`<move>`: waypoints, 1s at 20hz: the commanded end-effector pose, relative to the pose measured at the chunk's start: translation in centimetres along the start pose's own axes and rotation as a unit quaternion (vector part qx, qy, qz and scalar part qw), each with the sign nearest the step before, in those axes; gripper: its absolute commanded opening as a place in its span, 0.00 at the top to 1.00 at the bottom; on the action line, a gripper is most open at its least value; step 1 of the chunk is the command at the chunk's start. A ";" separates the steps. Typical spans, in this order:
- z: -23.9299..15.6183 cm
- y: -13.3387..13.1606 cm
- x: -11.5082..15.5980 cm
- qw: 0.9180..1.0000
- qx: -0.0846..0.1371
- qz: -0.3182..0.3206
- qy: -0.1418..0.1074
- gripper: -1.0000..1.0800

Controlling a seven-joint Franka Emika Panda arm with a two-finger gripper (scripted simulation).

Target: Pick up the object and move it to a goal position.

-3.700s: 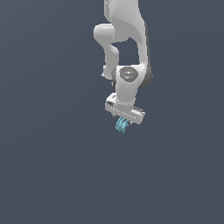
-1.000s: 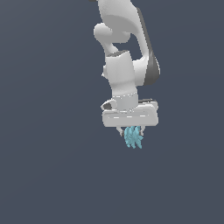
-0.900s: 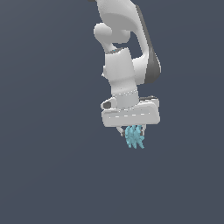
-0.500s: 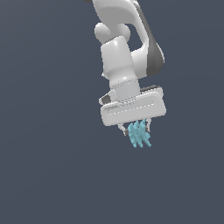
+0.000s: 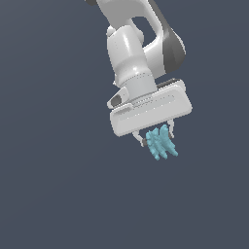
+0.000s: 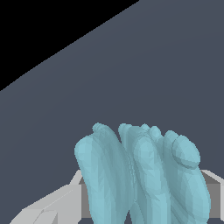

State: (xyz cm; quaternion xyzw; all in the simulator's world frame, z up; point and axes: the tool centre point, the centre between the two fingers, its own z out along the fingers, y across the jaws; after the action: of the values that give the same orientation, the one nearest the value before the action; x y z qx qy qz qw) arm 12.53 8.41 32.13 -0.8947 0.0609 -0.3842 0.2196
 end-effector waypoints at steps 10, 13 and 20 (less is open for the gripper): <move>-3.4 -2.8 4.1 0.996 0.058 -0.029 0.057 1.00; -4.5 -3.6 5.2 0.994 0.075 -0.038 0.073 1.00; -6.9 -5.0 7.0 0.987 0.109 -0.055 0.104 1.00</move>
State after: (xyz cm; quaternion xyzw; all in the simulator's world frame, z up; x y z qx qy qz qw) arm 12.37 8.58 42.46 -0.8280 -0.0031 -0.4843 0.2828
